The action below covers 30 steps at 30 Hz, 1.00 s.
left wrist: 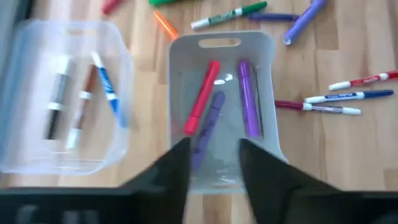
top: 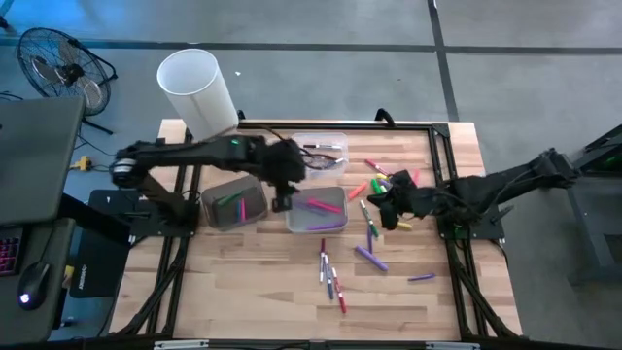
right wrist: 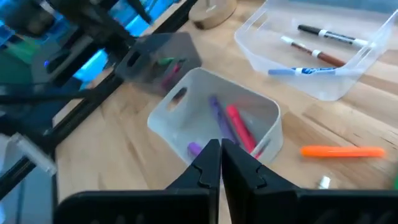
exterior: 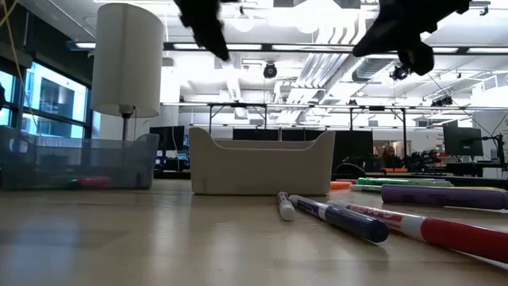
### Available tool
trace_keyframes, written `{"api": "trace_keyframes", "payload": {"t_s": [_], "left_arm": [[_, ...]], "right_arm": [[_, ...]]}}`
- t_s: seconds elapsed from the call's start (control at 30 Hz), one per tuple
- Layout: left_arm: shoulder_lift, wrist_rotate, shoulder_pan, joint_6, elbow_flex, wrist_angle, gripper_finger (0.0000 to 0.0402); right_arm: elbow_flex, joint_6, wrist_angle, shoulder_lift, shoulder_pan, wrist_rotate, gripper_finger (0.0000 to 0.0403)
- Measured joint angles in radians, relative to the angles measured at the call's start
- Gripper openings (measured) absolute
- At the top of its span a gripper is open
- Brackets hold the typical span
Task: Pick & Place Markers
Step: Put the pink marker pen into the transparent bin
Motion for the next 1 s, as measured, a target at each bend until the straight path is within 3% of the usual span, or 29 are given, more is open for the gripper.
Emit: {"api": "trace_keyframes", "payload": {"t_s": [0.13,0.33,0.6,0.8,1.0], "left_arm": [[-0.155,0.038,0.012,0.054,-0.108,0.018,0.0015],[-0.415,0.07,0.034,0.001,-0.409,0.109,0.0016],[-0.705,0.11,0.071,-0.202,-0.764,0.288,0.0001],[-0.791,0.076,0.069,-0.364,-0.826,0.293,0.0001],[-0.819,-0.013,0.069,-0.408,-0.824,0.343,0.0001]], "right_arm": [[0.001,-0.01,0.139,0.102,0.03,0.065,0.0001],[0.172,-0.106,0.008,0.215,-0.048,0.083,0.0001],[0.588,-0.307,-0.464,0.394,-0.339,-0.09,0.0016],[0.799,-0.563,-0.644,0.604,-0.585,-0.219,0.0058],[0.805,-0.715,-0.784,0.77,-0.746,-0.247,0.0109]]}}
